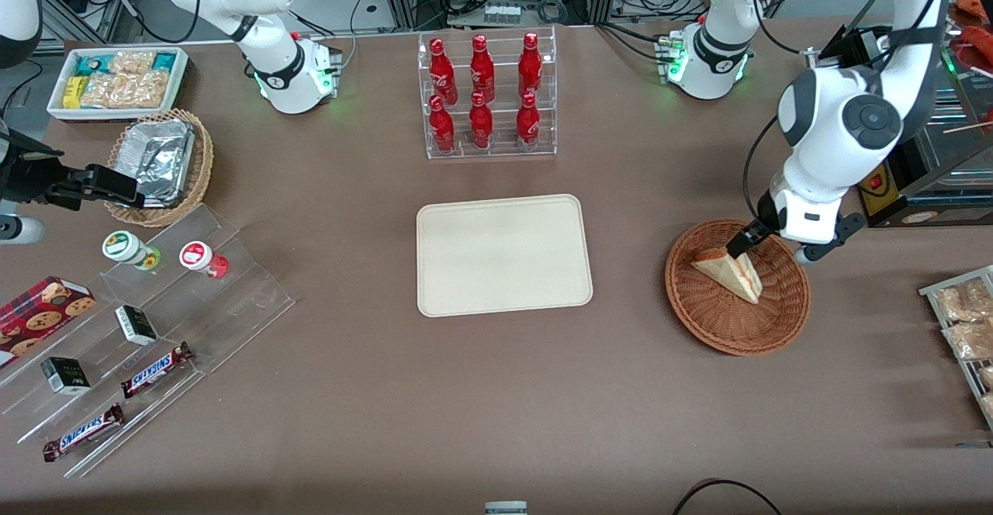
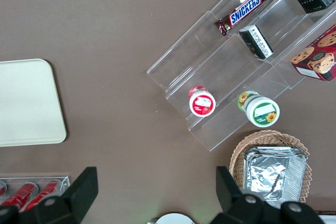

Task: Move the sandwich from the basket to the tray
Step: 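Lower the open left gripper around the sandwich and close it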

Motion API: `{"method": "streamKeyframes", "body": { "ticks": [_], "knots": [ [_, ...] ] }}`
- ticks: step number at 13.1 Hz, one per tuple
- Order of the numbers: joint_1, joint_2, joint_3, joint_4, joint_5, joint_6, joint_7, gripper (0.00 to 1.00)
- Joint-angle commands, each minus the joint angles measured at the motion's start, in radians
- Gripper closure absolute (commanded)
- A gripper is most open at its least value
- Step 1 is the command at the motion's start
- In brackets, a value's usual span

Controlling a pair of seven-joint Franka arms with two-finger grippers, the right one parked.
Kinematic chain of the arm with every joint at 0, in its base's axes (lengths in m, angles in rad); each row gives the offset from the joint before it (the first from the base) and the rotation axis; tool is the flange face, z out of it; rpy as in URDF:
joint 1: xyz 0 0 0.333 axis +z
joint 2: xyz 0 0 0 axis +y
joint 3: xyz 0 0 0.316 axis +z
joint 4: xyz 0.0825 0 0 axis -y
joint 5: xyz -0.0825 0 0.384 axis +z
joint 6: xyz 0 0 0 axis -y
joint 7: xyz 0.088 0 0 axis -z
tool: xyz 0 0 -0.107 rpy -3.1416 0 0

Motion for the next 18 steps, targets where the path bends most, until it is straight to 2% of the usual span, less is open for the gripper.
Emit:
{"method": "streamKeyframes", "body": {
  "ticks": [1, 12, 14, 15, 16, 17, 18],
  "knots": [
    [0.0, 0.043, 0.002, -0.041, 0.005, 0.092, -0.032, 0.0],
    [0.006, 0.139, 0.005, -0.049, -0.003, 0.191, -0.054, 0.0],
    [0.006, 0.153, 0.005, -0.046, -0.003, 0.197, -0.052, 0.03],
    [0.008, 0.159, 0.005, -0.043, -0.003, 0.198, -0.052, 0.12],
    [0.006, 0.159, 0.005, -0.043, -0.003, 0.201, -0.054, 0.32],
    [0.006, 0.156, 0.005, -0.043, -0.003, 0.201, -0.061, 0.65],
    [0.006, 0.155, 0.005, -0.043, -0.003, 0.2, -0.066, 0.87]
  ]
}}
